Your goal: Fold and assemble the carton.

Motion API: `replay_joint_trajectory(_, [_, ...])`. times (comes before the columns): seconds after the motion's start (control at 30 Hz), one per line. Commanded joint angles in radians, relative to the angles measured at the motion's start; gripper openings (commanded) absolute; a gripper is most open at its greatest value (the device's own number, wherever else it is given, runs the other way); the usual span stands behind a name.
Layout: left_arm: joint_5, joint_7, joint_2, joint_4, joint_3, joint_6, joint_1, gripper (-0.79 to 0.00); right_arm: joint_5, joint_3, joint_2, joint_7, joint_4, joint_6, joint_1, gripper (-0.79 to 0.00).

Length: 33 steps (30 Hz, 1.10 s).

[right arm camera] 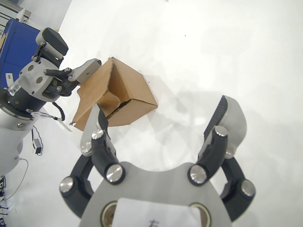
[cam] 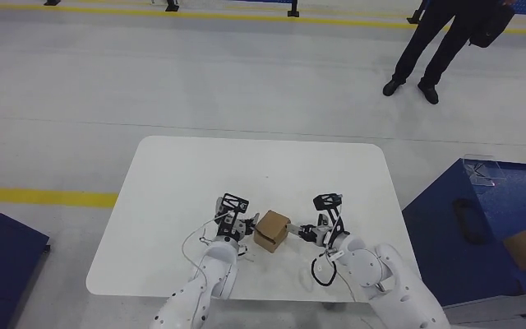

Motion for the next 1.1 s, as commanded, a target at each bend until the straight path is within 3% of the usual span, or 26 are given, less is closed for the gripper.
replay_joint_trajectory(0.0, [-0.002, -0.006, -0.003, 0.007, 0.002, -0.007, -0.001, 0.0, -0.003, -0.004, -0.002, -0.007, 0.004, 0.001, 0.001, 0.0])
replay_joint_trajectory(0.67, [0.035, -0.003, -0.018, 0.002, -0.015, -0.012, 0.017, 0.0, -0.032, -0.005, -0.017, -0.054, 0.046, 0.024, 0.016, 0.0])
replay_joint_trajectory(0.87, [0.024, 0.11, -0.02, -0.084, -0.049, 0.048, 0.059, 0.0, 0.008, 0.041, -0.012, -0.016, 0.021, 0.013, 0.0, 0.0])
replay_joint_trajectory(1.07, [0.08, 0.12, -0.017, -0.123, -0.035, -0.014, 0.089, 0.0, 0.06, 0.072, -0.013, -0.02, -0.006, 0.021, -0.017, 0.0])
